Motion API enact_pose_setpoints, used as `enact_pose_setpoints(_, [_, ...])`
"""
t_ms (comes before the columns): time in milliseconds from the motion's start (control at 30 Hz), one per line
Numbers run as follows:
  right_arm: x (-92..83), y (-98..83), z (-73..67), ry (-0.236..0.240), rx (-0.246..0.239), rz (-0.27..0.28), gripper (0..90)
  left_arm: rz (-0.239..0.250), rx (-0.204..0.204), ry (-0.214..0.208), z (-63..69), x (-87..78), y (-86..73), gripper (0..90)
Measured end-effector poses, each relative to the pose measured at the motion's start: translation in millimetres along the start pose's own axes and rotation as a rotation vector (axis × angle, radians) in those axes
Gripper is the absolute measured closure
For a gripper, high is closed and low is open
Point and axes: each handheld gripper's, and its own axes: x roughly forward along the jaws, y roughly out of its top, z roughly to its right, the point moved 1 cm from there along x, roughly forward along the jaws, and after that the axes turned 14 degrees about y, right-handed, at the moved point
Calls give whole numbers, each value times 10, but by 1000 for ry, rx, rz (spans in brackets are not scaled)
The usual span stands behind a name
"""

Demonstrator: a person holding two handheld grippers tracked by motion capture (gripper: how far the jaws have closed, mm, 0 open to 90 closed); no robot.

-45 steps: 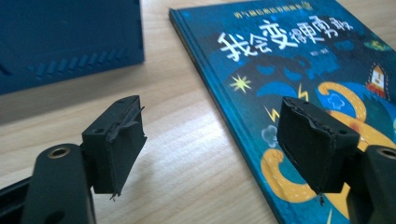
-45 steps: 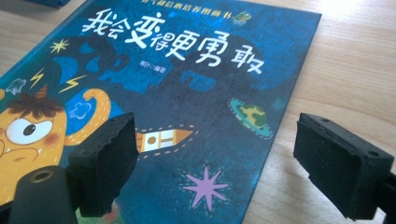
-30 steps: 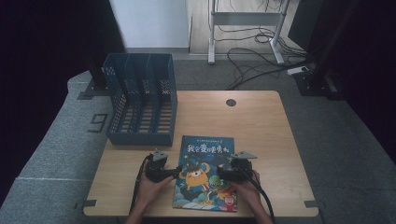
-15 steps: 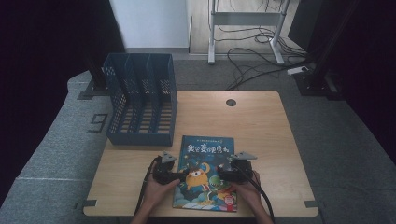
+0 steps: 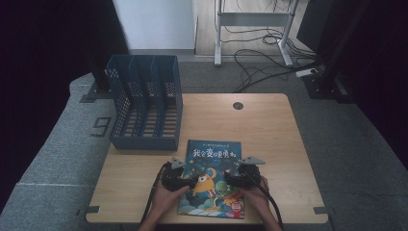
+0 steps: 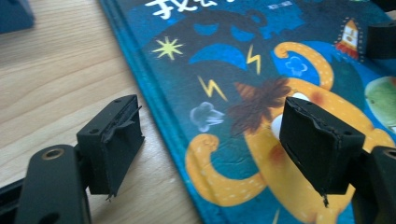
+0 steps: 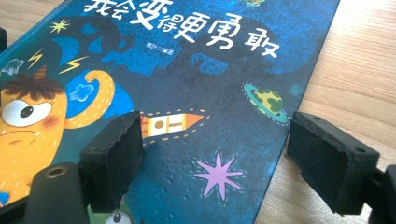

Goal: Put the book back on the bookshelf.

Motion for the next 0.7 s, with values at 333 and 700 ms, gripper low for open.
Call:
enact_pose_setpoints(333, [-14, 0, 12, 3, 1, -1, 207, 1, 15, 12, 53, 6, 6, 205])
enact_pose_setpoints(700, [-16, 2, 3, -12, 16, 5, 231, -9, -110, -55, -60, -11, 17, 270])
